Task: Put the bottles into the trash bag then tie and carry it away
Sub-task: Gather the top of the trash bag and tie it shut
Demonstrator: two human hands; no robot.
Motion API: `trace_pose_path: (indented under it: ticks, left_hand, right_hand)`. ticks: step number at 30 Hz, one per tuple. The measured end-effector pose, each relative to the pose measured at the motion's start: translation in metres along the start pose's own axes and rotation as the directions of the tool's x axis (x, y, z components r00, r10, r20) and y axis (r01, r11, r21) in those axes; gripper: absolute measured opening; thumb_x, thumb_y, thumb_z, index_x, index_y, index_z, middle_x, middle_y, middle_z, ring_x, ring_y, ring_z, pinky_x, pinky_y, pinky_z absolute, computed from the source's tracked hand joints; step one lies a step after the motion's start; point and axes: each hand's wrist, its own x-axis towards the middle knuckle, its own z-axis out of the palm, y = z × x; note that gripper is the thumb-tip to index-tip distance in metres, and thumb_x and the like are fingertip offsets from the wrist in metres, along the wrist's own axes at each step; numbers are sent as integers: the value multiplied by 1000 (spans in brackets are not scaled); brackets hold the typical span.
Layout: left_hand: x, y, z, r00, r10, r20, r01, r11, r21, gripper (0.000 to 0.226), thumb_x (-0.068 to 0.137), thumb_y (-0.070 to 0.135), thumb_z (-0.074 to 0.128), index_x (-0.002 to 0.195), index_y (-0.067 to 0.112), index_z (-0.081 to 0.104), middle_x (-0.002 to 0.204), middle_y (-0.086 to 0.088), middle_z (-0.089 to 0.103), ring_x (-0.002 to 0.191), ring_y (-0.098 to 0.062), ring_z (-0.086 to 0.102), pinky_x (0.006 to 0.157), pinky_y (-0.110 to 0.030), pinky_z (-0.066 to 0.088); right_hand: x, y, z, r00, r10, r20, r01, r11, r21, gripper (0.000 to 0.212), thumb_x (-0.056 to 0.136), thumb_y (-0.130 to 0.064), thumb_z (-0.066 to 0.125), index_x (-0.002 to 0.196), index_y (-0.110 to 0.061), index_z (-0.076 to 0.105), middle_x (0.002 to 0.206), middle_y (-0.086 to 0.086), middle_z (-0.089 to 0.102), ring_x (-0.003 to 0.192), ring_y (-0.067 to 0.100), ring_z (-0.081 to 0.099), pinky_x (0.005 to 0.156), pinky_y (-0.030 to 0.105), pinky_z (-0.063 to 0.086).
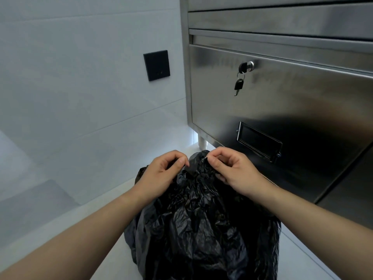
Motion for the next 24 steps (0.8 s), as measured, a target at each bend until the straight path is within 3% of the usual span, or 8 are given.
trace_pose_path:
  ticks: [4,7,10,12,15,18,21,24]
  left_hand:
    - [3,4,5,1000,19,-25,-20,998,-59,18,89,33,47,77,28,60,55,17,49,50,0,42,63,-22,50]
    - [2,5,4,999,41,-22,-41,999,-25,18,90,35,47,78,29,60,54,18,49,49,-1,40,55,-12,38]
    - [-1,-1,-1,998,39,44,-44,993,110,19,91,35,48,78,32,60,65,20,56,59,2,47,59,-10,36]
    - [-5,-6,-8,998,8,63,-22,977,213,20,94,34,49,77,32,60,69,19,57,64,0,49,63,-14,38]
    - [-15,-15,-23,1000,-13,9,10,953,304,23,95,24,51,74,31,58,63,19,56,58,2,46,58,-11,34]
    - [-25,-22,-32,999,-22,33,6,904,427,23,94,23,51,75,35,56,68,25,59,61,4,51,59,-9,36]
    - [-37,-32,-49,998,-52,37,25,856,516,24,94,23,53,77,38,57,73,21,61,62,1,53,63,-17,41]
    - [-49,-44,-77,994,-96,-48,107,829,549,24,93,20,54,74,34,59,65,15,58,53,-3,46,62,-16,42]
  right_hand:
    - [2,-2,3,998,26,52,-28,999,44,14,84,-31,54,77,-19,58,49,-5,51,29,10,40,32,14,29]
    - [1,-3,0,996,62,71,-62,998,-3,16,91,-24,52,76,-20,58,48,-4,51,27,9,32,32,13,24]
    - [-1,-2,-4,989,14,147,6,990,-139,15,91,-19,55,77,-20,60,56,-10,56,42,3,44,47,13,36]
    - [-4,1,-10,981,5,193,59,946,-320,12,89,-21,59,78,-23,62,68,-14,62,59,0,55,62,15,43]
    - [-11,9,-29,985,28,167,73,822,-565,9,86,-30,62,78,-29,65,81,-11,69,79,9,64,78,31,50]
    - [-17,17,-40,991,-4,134,83,806,-586,9,85,-34,62,76,-36,64,81,-16,68,82,1,64,78,19,47]
    - [-20,20,-52,993,-40,108,99,776,-623,8,83,-40,61,75,-41,63,82,-19,68,81,-1,63,77,10,44]
    - [-27,24,-73,999,-23,34,40,756,-653,11,83,-39,61,73,-44,61,75,-10,69,74,5,64,73,21,48]
